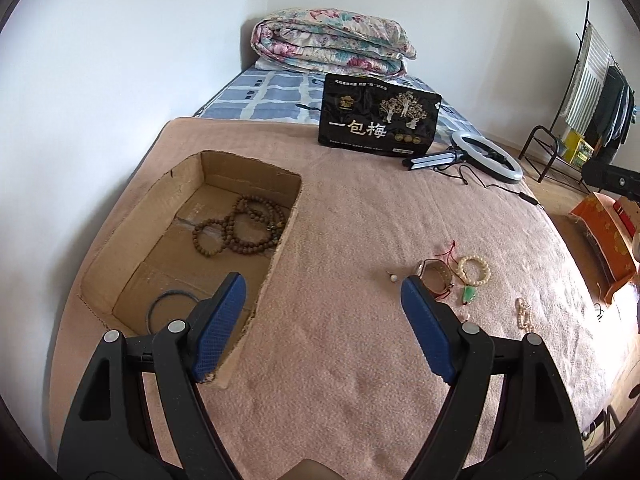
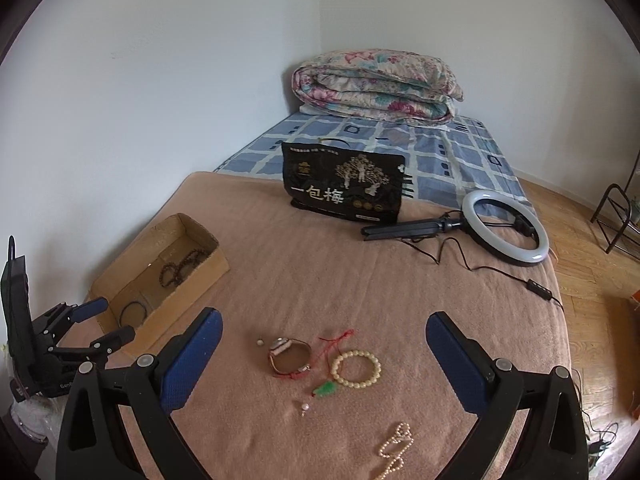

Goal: Organize jewelry
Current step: 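Move the left tool to the red-strap watch while the right tool approaches the pearl necklace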

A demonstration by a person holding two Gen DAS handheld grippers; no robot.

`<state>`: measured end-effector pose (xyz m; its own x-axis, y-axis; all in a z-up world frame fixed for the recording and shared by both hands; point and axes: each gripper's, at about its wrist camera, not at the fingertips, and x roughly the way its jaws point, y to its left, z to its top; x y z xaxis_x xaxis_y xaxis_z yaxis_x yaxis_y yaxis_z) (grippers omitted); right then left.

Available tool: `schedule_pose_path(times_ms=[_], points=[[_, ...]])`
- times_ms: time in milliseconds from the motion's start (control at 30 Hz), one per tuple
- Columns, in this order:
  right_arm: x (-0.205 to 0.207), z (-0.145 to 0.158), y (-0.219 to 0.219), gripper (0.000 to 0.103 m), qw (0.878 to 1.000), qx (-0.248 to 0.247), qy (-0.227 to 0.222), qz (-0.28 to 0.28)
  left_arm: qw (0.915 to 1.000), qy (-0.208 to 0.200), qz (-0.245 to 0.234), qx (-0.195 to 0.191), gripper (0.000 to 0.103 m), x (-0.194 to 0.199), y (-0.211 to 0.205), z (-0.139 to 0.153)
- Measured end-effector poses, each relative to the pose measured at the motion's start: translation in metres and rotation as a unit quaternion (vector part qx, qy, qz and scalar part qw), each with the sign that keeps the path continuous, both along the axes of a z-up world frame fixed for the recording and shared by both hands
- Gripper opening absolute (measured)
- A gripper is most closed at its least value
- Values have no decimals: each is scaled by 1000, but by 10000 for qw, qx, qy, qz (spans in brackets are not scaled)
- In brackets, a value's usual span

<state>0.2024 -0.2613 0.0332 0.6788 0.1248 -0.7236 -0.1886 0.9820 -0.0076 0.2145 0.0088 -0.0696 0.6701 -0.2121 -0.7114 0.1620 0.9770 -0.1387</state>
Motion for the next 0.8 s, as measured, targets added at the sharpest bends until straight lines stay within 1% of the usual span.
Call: schedule_pose_path(times_ms=[167, 200, 233, 367, 433, 567, 633, 800], points=[[-21, -8, -33, 103, 9996, -109, -1, -248, 9996, 68, -255, -90, 82, 3, -25, -6], [-24, -11, -37, 103, 9995, -126, 24, -277, 9994, 98, -300, -107, 80, 4, -31, -8], [-28, -14, -42, 103, 9994, -142, 50, -304, 9992, 138, -352, -114, 76, 5, -36, -10], [-41, -27, -55, 103, 9988, -291, 123, -367, 9978, 276, -582, -142, 73, 10, -56, -19], [-47, -35, -59, 103, 9985, -372, 152, -380, 9968, 359, -696, -162, 66, 13, -67, -24], [-57, -53, -72, 103, 9978, -434, 246, -437, 9947, 540, -860, -177, 60, 23, -86, -37], [-61, -63, -79, 103, 9976, -398, 312, -468, 9933, 654, -934, -160, 55, 28, -95, -45], [-68, -90, -99, 102, 9964, -306, 566, -548, 9914, 891, -927, -237, 52, 43, -110, -64]])
